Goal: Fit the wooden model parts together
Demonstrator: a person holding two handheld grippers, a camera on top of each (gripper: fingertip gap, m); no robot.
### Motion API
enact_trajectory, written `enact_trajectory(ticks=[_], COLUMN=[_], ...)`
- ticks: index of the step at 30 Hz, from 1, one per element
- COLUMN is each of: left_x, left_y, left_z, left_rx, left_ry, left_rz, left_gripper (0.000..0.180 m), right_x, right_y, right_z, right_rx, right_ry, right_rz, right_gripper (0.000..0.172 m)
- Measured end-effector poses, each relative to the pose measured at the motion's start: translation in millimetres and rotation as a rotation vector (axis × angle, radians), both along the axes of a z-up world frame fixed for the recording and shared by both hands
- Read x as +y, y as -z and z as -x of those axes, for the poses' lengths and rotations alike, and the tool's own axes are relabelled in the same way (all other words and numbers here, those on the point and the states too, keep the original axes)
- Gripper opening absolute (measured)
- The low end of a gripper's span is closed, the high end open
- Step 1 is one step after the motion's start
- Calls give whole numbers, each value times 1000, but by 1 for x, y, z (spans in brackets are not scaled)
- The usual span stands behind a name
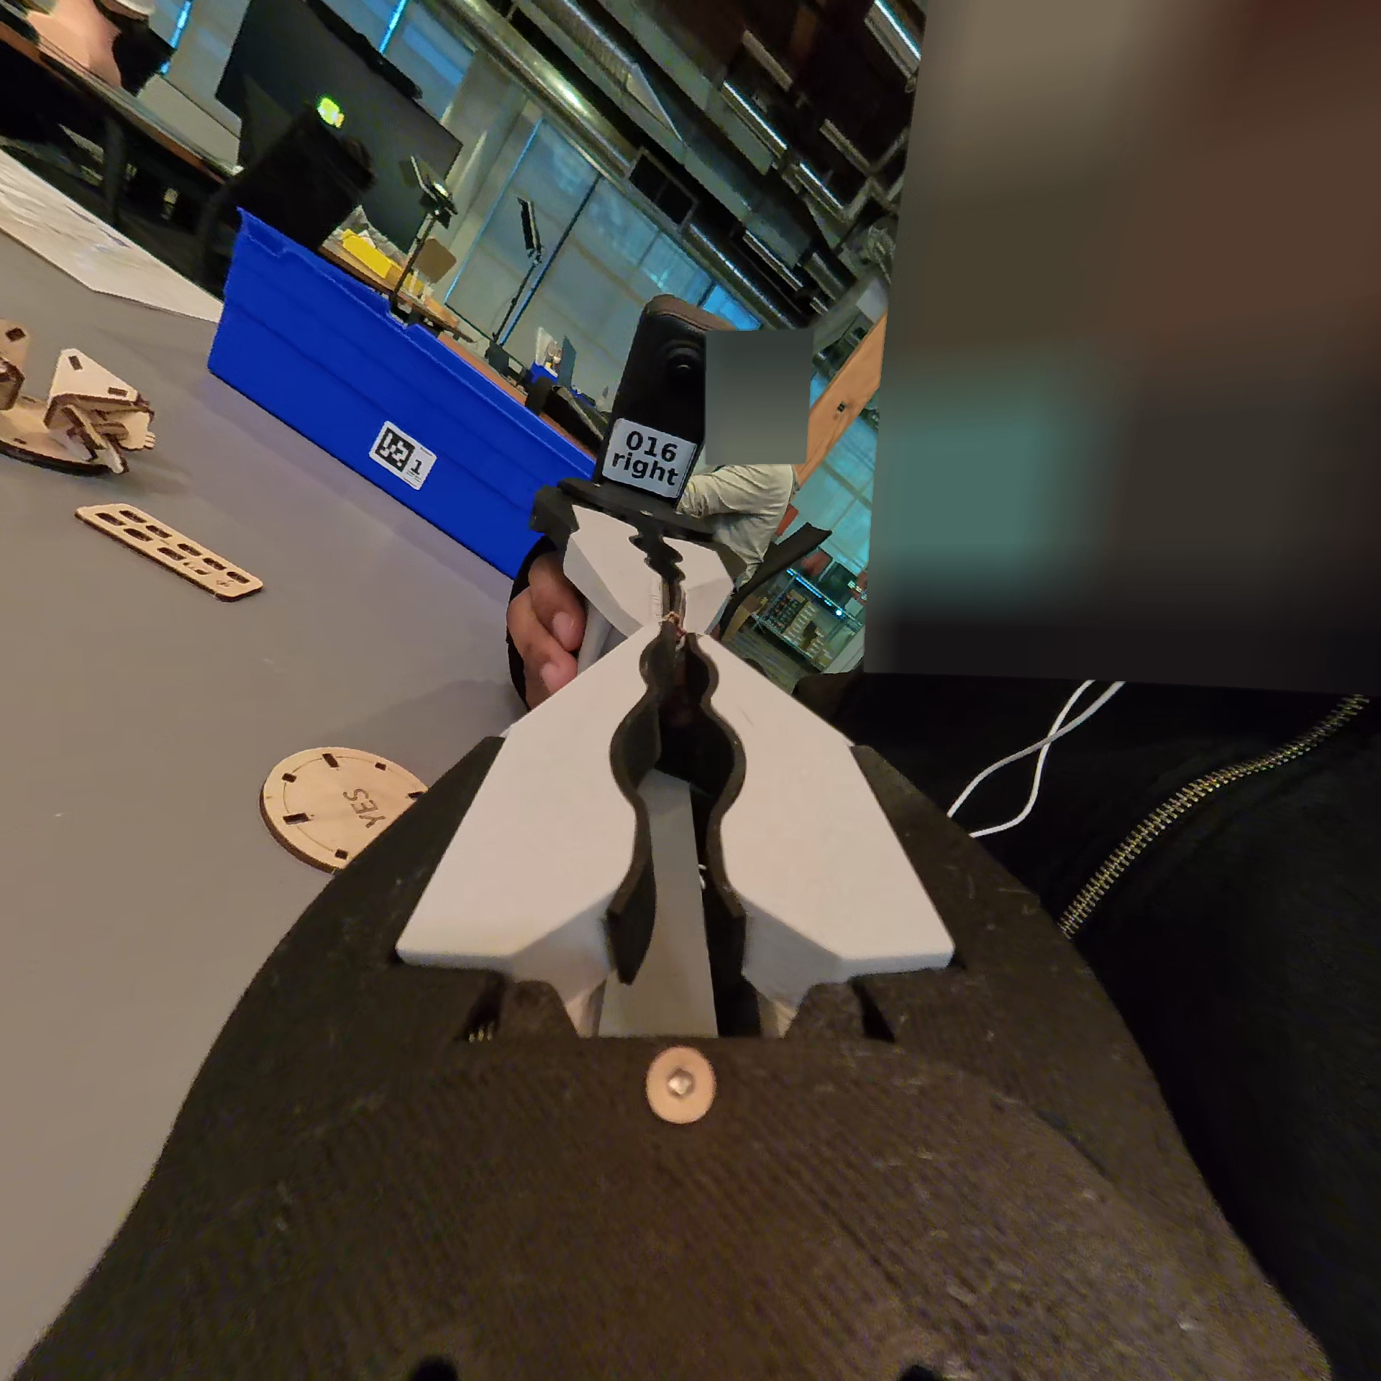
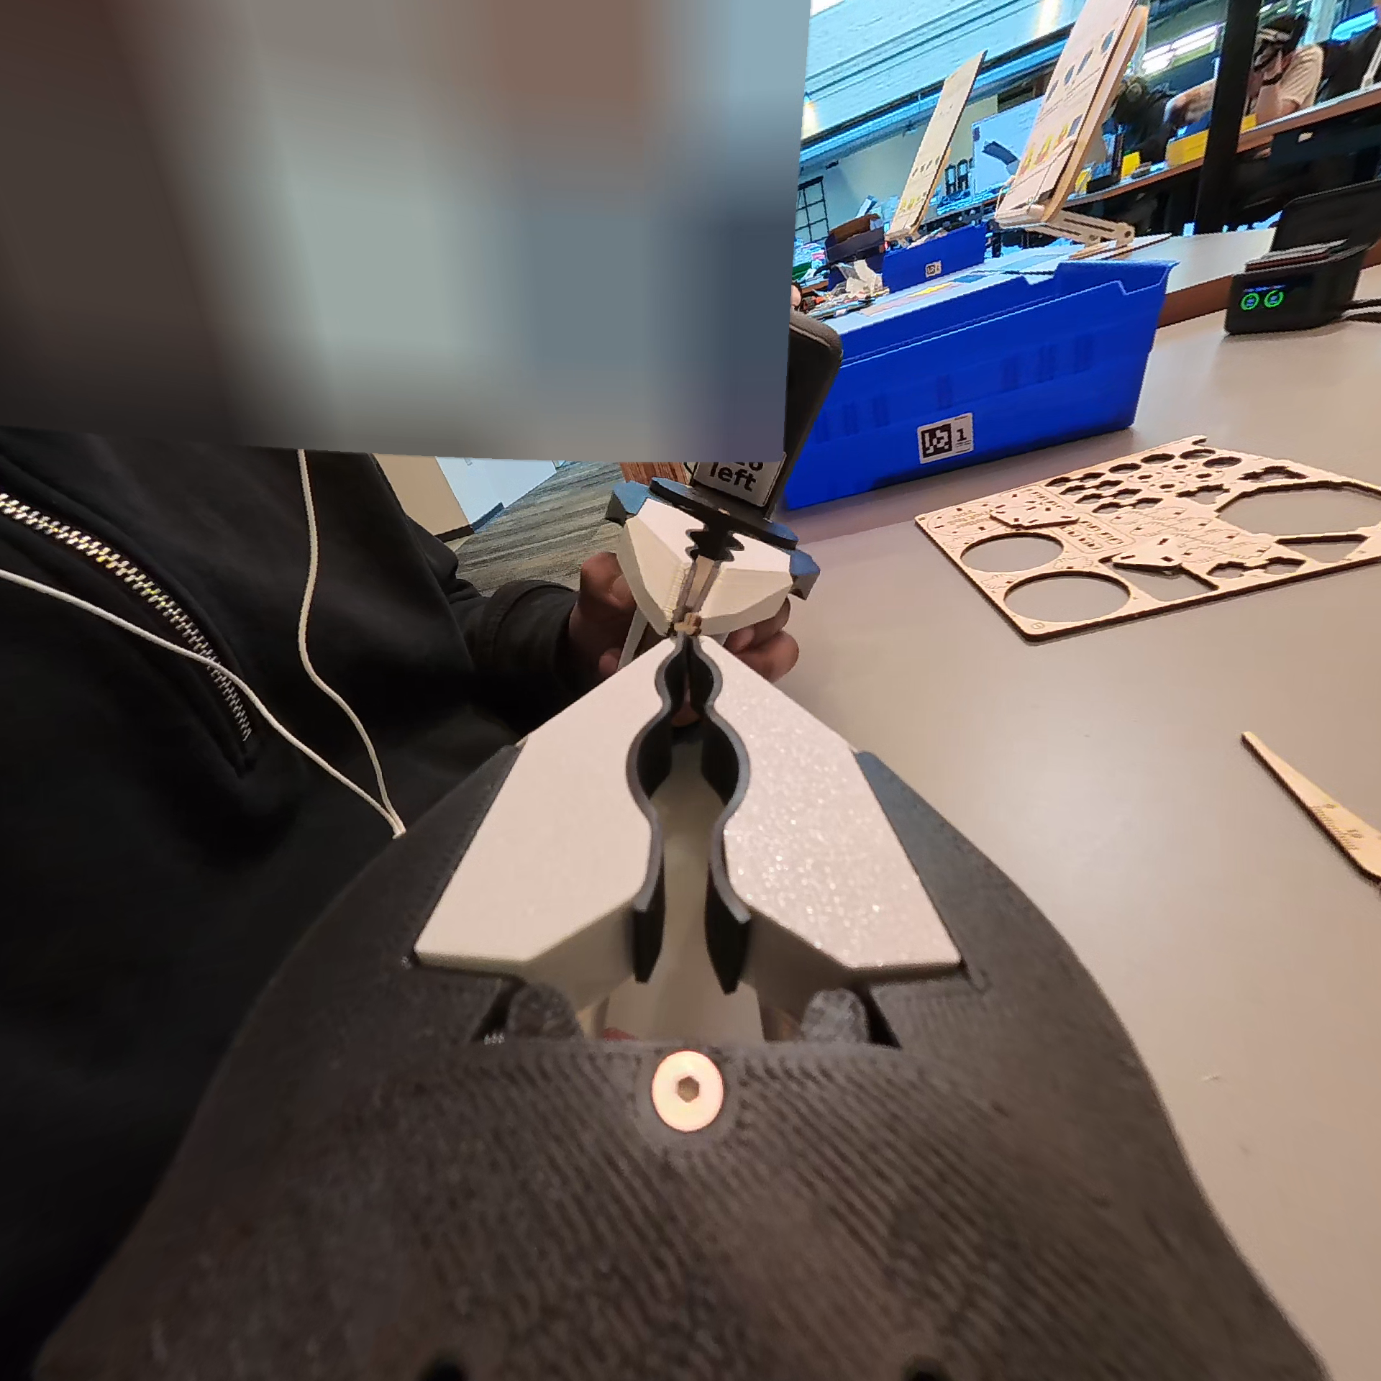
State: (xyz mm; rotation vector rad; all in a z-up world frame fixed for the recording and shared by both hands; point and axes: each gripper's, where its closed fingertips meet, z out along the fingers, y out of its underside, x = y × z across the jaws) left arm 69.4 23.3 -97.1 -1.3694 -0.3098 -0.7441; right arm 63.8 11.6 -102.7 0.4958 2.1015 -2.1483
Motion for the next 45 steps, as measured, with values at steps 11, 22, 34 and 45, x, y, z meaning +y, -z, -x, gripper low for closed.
enact_trajectory(ticks=[11, 22, 34, 45], left_x=[3, 3, 3, 26], left_y=[6, 6, 11, 88], left_z=[3, 5, 9, -30], left_rx=[-39, -61, 54, 410], left_ry=[-6, -4, -78, -24], left_rz=[39, 39, 119, 734], left_gripper=[5, 1, 4, 12], right_x=[1, 2, 40, 66], right_y=[2, 4, -10, -23], right_z=[2, 5, 37, 44], right_rx=[14, 25, 95, 36], right_ry=[16, 35, 287, 367], right_rz=[-21, -40, 17, 136], right_gripper=[0, 0, 0, 0])
